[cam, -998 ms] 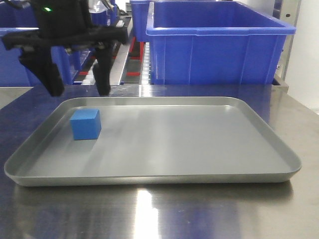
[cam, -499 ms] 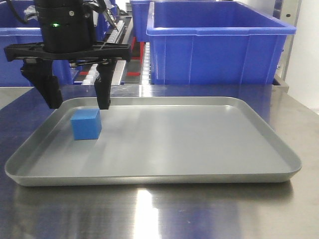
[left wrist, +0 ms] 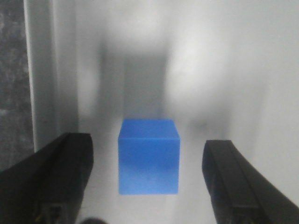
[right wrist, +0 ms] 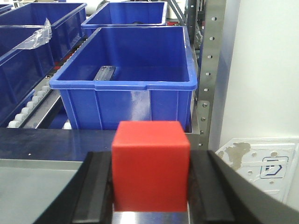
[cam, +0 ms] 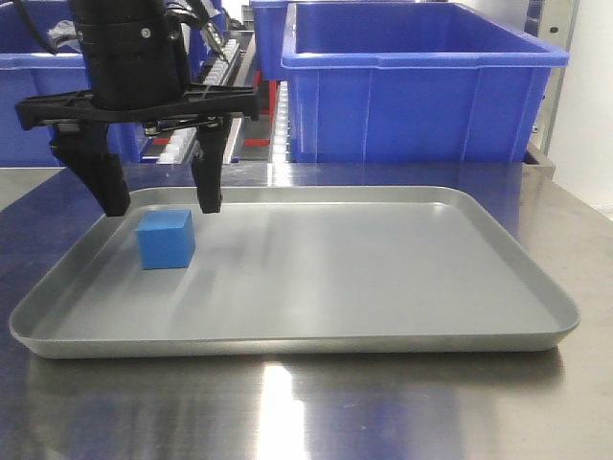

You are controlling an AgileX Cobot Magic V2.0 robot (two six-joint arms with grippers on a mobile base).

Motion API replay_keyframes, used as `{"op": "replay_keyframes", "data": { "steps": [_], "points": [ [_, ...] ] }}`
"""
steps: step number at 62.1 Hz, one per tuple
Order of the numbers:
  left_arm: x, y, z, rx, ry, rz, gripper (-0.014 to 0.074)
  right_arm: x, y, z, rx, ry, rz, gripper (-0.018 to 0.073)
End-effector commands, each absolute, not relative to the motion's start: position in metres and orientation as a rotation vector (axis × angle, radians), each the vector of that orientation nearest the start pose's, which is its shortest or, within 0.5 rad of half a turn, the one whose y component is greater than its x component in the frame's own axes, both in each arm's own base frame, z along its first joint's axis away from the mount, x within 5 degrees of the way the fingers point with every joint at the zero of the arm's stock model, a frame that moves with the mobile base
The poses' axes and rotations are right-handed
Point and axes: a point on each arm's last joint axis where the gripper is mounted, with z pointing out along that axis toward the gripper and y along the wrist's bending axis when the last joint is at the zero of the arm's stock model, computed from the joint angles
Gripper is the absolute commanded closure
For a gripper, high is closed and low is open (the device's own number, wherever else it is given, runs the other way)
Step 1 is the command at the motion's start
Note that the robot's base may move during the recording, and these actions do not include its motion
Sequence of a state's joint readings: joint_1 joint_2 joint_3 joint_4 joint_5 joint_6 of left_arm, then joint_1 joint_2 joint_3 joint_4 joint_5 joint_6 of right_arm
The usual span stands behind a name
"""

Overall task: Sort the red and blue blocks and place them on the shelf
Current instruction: 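Lower the left gripper over the blue cube and close on it, then lift the blue cube off the tray with the left gripper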

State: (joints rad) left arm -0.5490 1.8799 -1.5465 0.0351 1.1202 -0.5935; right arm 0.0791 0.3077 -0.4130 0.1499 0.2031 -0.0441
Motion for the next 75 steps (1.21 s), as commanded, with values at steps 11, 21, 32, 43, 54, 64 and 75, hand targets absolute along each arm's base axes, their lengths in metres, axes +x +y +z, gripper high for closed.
{"op": "replay_keyframes", "data": {
  "steps": [11,21,32,43,54,64,75],
  "points": [
    [0.334,-0.203,0.265,-0.041,2.891,-0.145,0.0074,0.074,0.007,0.33,0.003,1.475,0.151,0.0197],
    [0.334,-0.203,0.256,-0.042,2.928,-0.112,0.0074,0.074,0.007,0.33,0.003,1.475,0.151,0.0197],
    [0.334,-0.203,0.255,-0.042,2.929,-0.111,0.0075,0.074,0.007,0.33,0.003,1.475,0.151,0.0197],
    [0.332,-0.202,0.251,-0.043,2.943,-0.106,0.0076,0.074,0.007,0.33,0.003,1.475,0.151,0.0197],
    [0.332,-0.203,0.251,-0.045,2.943,-0.112,0.0165,0.074,0.007,0.33,0.003,1.475,0.151,0.0197],
    [0.332,-0.203,0.251,-0.045,2.941,-0.114,0.0285,0.074,0.007,0.33,0.003,1.475,0.151,0.0197],
    [0.332,-0.203,0.251,-0.045,2.941,-0.114,0.0381,0.074,0.007,0.33,0.003,1.475,0.151,0.0197]
  ]
}}
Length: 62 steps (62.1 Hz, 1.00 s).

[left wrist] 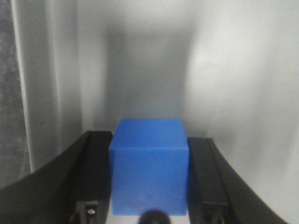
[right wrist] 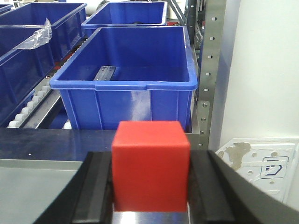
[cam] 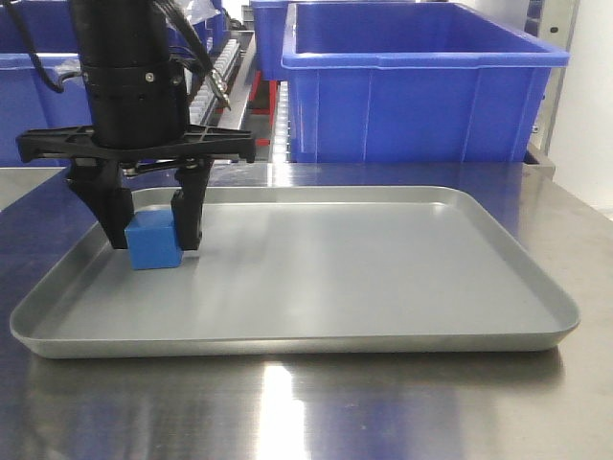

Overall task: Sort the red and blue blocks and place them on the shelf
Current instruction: 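Lift the blue cube off the tray with the left gripper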

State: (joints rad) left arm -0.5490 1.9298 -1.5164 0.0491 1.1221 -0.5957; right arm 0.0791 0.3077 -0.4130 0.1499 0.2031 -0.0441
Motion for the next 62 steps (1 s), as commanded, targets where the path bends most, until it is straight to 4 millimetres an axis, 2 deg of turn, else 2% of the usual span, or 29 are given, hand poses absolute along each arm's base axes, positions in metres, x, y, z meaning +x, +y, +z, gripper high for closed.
{"op": "replay_keyframes", "data": {
  "steps": [1,16,32,41,54,62],
  "points": [
    [0.332,-0.203,0.251,-0.045,2.941,-0.114,0.0386,0.074,0.007,0.33,0.003,1.475,0.151,0.0197],
    [0.33,-0.201,0.262,-0.037,2.897,-0.136,0.041,0.074,0.007,0.33,0.003,1.475,0.151,0.0197],
    [0.324,-0.197,0.304,-0.029,2.718,-0.28,0.041,0.074,0.007,0.33,0.003,1.475,0.151,0.0197],
    [0.316,-0.193,0.328,0.052,2.593,-0.344,0.0407,0.074,0.007,0.33,0.003,1.475,0.151,0.0197],
    [0.297,-0.178,0.348,0.198,2.363,-0.41,0.0407,0.074,0.007,0.33,0.003,1.475,0.151,0.0197],
    [0.282,-0.16,0.352,0.184,2.235,-0.449,0.0407,0.074,0.007,0.33,0.003,1.475,0.151,0.0197]
  ]
}}
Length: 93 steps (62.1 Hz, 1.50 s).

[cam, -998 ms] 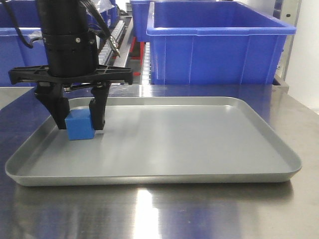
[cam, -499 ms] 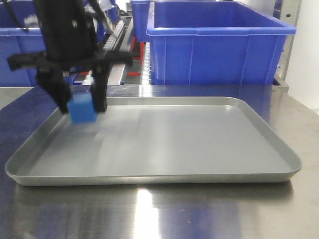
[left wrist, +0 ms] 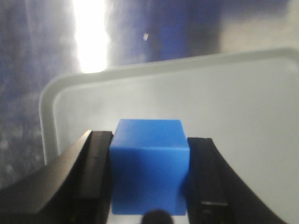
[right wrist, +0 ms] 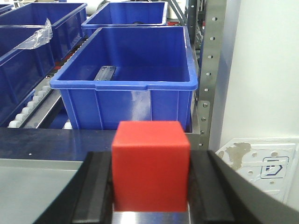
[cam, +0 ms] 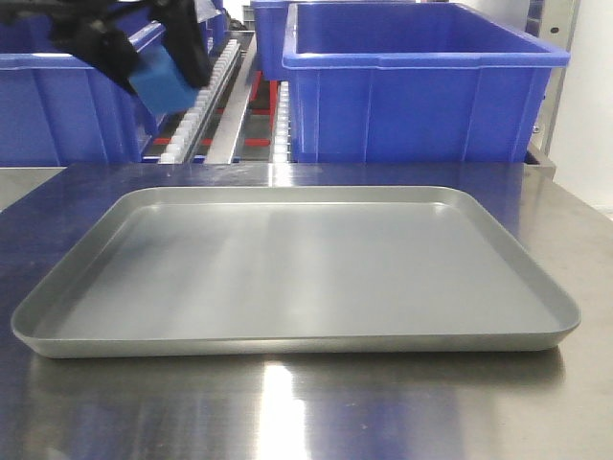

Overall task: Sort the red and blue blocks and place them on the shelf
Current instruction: 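Lift the blue cube off the tray with the left gripper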

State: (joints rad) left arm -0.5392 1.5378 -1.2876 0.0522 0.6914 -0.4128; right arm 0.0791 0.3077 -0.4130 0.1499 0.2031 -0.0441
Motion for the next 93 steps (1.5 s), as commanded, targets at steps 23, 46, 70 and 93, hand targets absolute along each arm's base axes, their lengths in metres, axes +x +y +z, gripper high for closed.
{"op": "replay_keyframes", "data": {
  "steps": [23,46,70,93],
  "points": [
    [0.227,-0.089,0.358,0.268,1.856,-0.306,0.0408,0.074,0.007,0.33,0.003,1.475,0.151,0.0197],
    [0.167,-0.032,0.356,0.121,1.649,-0.174,0.0408,0.074,0.007,0.33,0.003,1.475,0.151,0.0197],
    [0.11,-0.017,0.361,0.085,1.47,-0.16,0.0407,0.074,0.007,0.33,0.003,1.475,0.151,0.0197],
    [0.098,-0.015,0.364,0.09,1.424,-0.152,0.0408,0.074,0.007,0.33,0.003,1.475,0.151,0.0197]
  ]
}}
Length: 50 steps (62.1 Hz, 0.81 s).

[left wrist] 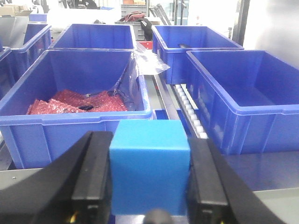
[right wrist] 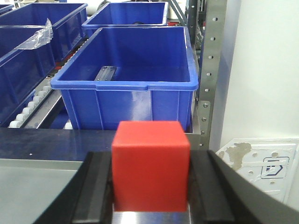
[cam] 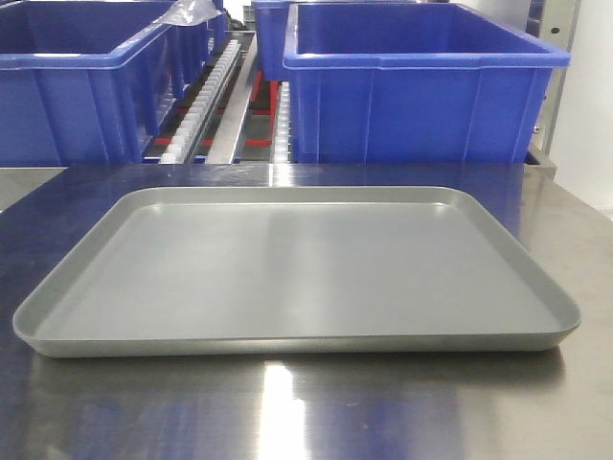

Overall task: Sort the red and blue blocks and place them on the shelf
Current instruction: 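Lift the blue cube off the tray with the left gripper, then back the base away from the table, holding both cubes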

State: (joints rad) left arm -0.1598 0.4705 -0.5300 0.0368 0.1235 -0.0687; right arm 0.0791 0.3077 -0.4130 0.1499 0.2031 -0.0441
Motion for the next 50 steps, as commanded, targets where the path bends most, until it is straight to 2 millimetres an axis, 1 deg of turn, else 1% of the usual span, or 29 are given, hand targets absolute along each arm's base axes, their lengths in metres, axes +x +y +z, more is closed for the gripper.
{"op": "replay_keyframes", "data": {
  "steps": [1,50],
  "points": [
    [0.0981,-0.0154,0.3642,0.09,1.424,-0.152,0.0407,0.0742,0.007,0.3303,0.003,1.475,0.151,0.0197],
    [0.0991,-0.0155,0.3638,0.09,1.428,-0.152,0.0408,0.0742,0.007,0.3303,0.003,1.475,0.151,0.0197]
  ]
}}
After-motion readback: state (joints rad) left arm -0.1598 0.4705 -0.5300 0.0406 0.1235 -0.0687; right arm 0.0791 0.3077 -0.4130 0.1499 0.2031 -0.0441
